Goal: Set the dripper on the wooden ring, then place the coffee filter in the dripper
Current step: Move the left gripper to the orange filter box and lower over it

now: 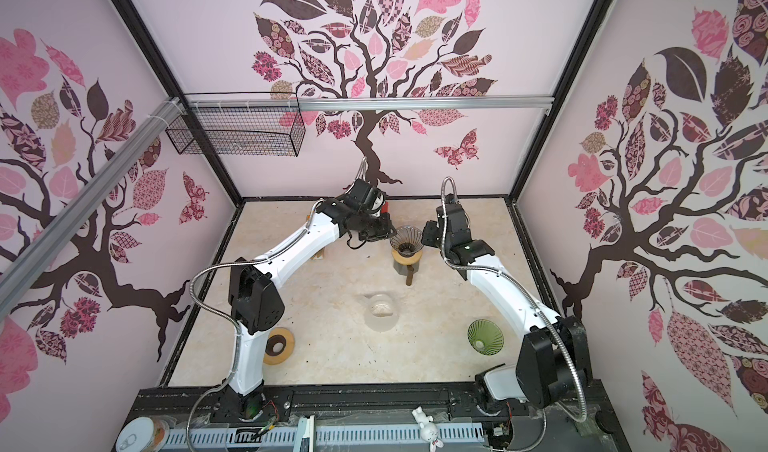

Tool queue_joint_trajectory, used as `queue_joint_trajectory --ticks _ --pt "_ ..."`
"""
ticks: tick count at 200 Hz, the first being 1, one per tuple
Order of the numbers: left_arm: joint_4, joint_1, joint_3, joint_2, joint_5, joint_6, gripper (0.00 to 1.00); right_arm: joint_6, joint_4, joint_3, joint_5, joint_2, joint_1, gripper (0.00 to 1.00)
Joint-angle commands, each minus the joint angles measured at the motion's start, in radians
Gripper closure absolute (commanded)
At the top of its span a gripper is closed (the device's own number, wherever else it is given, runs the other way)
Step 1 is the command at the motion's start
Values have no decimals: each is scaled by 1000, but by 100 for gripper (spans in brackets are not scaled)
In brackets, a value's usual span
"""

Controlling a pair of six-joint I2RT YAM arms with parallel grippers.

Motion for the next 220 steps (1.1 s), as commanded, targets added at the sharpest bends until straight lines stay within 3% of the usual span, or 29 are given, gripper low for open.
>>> queue_joint_trajectory --ticks 1,40,79,133,182,220 --pt "12 5 50 -78 10 8 72 -6 0 11 -17 -68 -3 67" --pt "58 5 -47 -209 5 5 70 11 9 6 -89 -127 -3 58" --pt "89 18 -234 -389 -60 45 61 48 68 -31 -183 -205 0 47" --pt "63 148 -529 -631 -150 130 51 63 136 -99 -267 -278 34 27" --pt "79 350 -671 -646 -80 142 58 77 264 -259 -320 -353 153 7" --pt "59 458 -582 -503 -89 169 69 99 386 -387 -380 -391 164 1"
